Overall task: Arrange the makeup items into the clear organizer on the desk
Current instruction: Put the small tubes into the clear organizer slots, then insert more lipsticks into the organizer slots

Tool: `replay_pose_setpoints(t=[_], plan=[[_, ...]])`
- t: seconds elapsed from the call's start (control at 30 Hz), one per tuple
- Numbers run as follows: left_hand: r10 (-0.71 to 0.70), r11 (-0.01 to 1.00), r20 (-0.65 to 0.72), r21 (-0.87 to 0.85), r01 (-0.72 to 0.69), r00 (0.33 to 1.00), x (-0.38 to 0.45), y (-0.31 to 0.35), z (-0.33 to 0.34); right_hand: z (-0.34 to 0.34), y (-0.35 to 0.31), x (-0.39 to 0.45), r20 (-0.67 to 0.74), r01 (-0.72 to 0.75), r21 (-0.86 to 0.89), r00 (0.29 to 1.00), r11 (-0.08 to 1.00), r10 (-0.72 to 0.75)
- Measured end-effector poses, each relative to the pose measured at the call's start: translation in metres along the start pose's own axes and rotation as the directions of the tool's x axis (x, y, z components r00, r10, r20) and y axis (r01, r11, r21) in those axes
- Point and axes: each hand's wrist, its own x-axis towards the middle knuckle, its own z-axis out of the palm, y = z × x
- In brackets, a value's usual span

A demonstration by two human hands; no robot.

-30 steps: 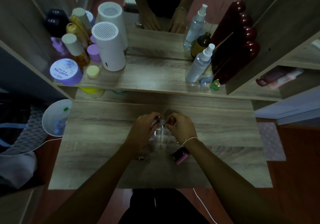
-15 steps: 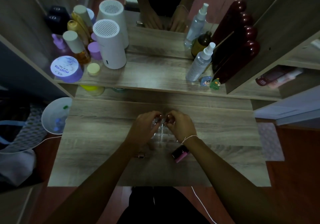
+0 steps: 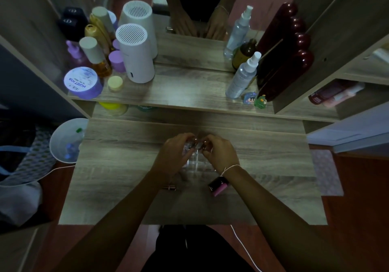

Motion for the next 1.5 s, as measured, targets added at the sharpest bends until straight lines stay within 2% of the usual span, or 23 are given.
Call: replay_pose_setpoints(t=[0.3, 0.53, 0.63, 0.73, 0.97, 1.07, 1.13, 1.23, 1.3, 1.37, 1.5], plan=[[0.046, 0.999, -0.09, 0.031, -0.043, 0.995, -0.013, 0.006, -0.013, -0.033, 0.005, -0.022, -0.14, 0.065, 0.021, 0.988, 0.998, -0.062], [0.053, 0.997, -0.13, 0.067, -0.044, 0.99, -0.041, 0.009, -0.021, -0.046, 0.023, -0.057, -0.281, -0.001, 0.082, 0.96, 0.997, 0.024], [0.143, 0.979, -0.082, 0.16, -0.129, 0.986, -0.061, 0.012, -0.014, -0.036, 0.031, -0.075, -0.3, -0.072, 0.152, 0.947, 0.986, 0.115], [0.208, 0.969, -0.02, 0.14, -0.203, 0.978, -0.076, 0.019, 0.001, -0.022, 0.041, -0.091, -0.336, -0.158, 0.214, 0.915, 0.964, 0.224], [0.186, 0.975, 0.195, 0.081, -0.205, 0.963, -0.08, 0.037, 0.044, 0.013, 0.063, -0.114, -0.214, -0.416, 0.284, 0.85, 0.864, 0.48], [0.175, 0.97, 0.294, 0.109, -0.215, 0.94, -0.072, 0.045, 0.061, 0.026, 0.063, -0.116, -0.166, -0.463, 0.297, 0.836, 0.835, 0.523], [0.218, 0.95, 0.31, 0.152, -0.274, 0.926, -0.067, 0.049, 0.072, 0.032, 0.061, -0.115, -0.148, -0.462, 0.315, 0.839, 0.829, 0.523], [0.204, 0.923, 0.352, 0.241, -0.299, 0.914, -0.063, 0.047, 0.09, 0.039, 0.06, -0.113, -0.112, -0.481, 0.333, 0.833, 0.811, 0.541], [0.1, 0.935, 0.409, 0.273, -0.227, 0.907, -0.062, 0.041, 0.097, 0.043, 0.06, -0.111, -0.109, -0.497, 0.342, 0.822, 0.798, 0.559], [0.036, 0.953, 0.407, 0.261, -0.154, 0.913, -0.061, 0.037, 0.099, 0.045, 0.061, -0.109, -0.11, -0.516, 0.343, 0.808, 0.785, 0.579], [0.175, 0.89, 0.427, 0.317, -0.328, 0.887, -0.06, 0.037, 0.101, 0.05, 0.063, -0.107, -0.109, -0.521, 0.335, 0.806, 0.785, 0.582]])
